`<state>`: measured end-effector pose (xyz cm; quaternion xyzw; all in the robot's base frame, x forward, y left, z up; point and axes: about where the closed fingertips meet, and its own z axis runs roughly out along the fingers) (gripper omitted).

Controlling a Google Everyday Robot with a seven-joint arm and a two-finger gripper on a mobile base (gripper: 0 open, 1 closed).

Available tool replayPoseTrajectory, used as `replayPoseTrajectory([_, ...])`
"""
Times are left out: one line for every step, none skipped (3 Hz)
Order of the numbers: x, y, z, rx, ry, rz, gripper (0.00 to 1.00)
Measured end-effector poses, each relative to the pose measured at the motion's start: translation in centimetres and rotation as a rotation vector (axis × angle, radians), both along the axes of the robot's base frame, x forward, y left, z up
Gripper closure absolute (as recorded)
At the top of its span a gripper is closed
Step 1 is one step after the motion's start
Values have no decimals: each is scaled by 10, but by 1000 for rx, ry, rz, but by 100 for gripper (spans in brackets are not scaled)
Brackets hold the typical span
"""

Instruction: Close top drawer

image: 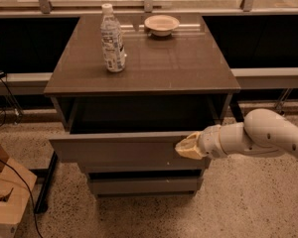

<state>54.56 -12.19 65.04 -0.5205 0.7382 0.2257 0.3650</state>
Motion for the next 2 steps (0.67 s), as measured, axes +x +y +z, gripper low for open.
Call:
replayPoseTrajectory([6,-1,-7,8,-3,-17,79])
replayPoseTrajectory([6,1,-8,9,-1,-13,54])
